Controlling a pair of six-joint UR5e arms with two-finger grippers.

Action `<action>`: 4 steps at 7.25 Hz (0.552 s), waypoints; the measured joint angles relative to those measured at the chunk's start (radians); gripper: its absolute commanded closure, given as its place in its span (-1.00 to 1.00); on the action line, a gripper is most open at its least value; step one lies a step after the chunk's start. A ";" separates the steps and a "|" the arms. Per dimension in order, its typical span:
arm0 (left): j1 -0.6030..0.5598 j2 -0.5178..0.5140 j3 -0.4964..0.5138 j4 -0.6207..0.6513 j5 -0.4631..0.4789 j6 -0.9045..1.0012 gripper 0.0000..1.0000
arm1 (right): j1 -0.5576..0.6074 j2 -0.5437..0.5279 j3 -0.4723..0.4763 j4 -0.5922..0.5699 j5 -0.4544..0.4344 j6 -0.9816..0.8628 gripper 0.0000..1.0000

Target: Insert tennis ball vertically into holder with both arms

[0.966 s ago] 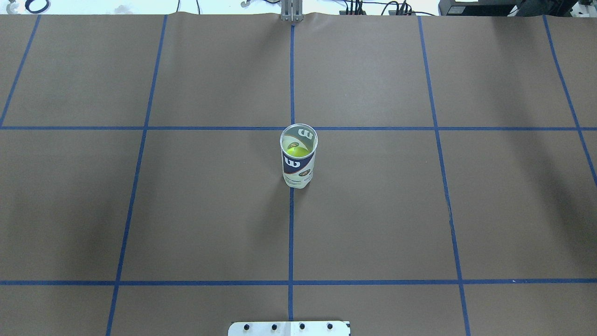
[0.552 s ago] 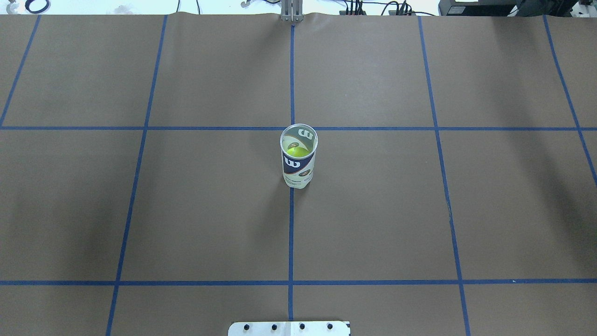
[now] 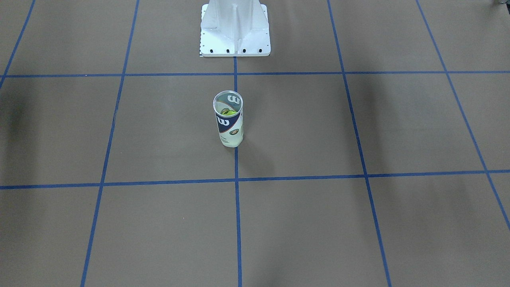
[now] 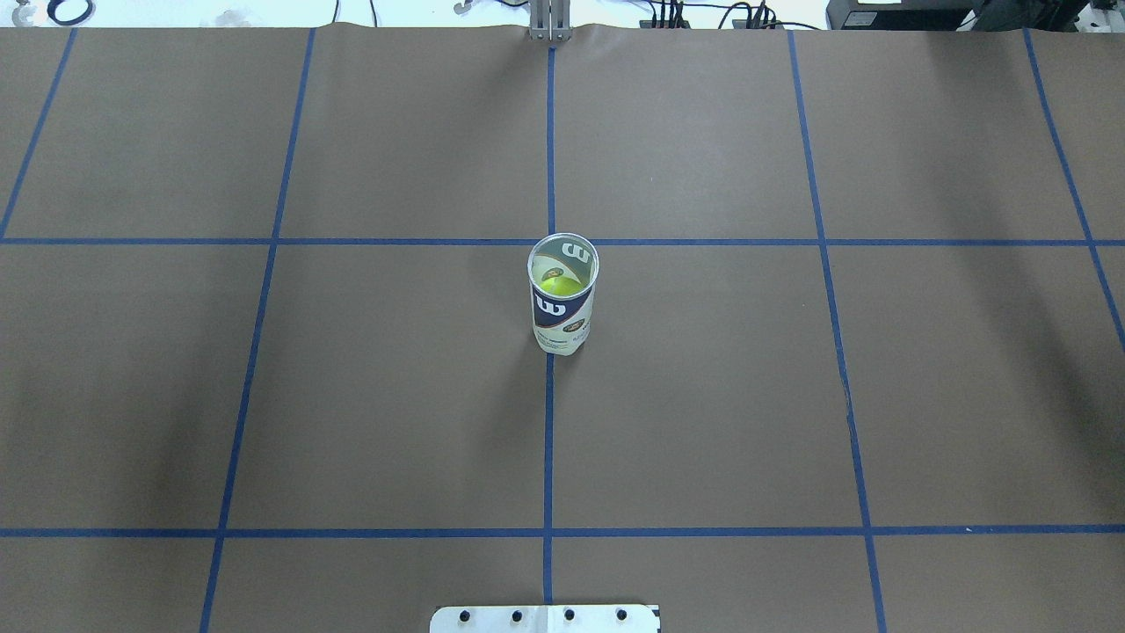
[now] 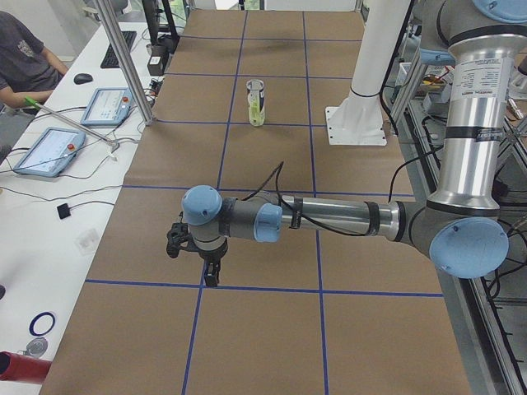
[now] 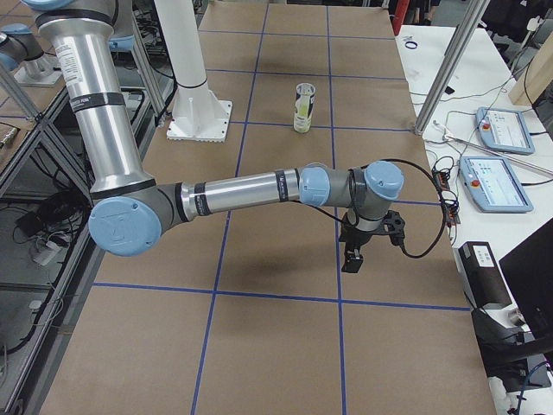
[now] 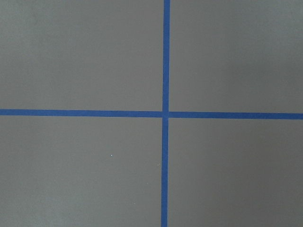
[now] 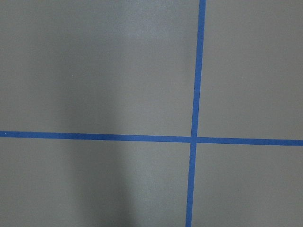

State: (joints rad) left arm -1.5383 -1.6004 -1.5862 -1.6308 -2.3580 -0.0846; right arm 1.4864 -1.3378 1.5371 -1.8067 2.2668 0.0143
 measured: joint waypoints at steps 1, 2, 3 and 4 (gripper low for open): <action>0.001 0.007 0.002 -0.013 -0.004 0.000 -0.99 | -0.001 -0.012 0.015 0.005 -0.009 -0.001 -0.99; 0.001 0.010 0.000 -0.016 -0.008 -0.001 -0.99 | -0.001 -0.026 0.037 0.013 -0.011 -0.002 -0.98; 0.001 0.010 -0.001 -0.017 -0.010 -0.004 -0.99 | -0.001 -0.044 0.054 0.017 -0.005 -0.005 -0.98; 0.001 0.010 -0.007 -0.016 -0.011 -0.006 -0.99 | -0.001 -0.067 0.081 0.019 0.003 -0.007 -0.98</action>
State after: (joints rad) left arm -1.5371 -1.5900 -1.5935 -1.6468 -2.3686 -0.0908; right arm 1.4854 -1.4047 1.6179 -1.7877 2.2694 0.0072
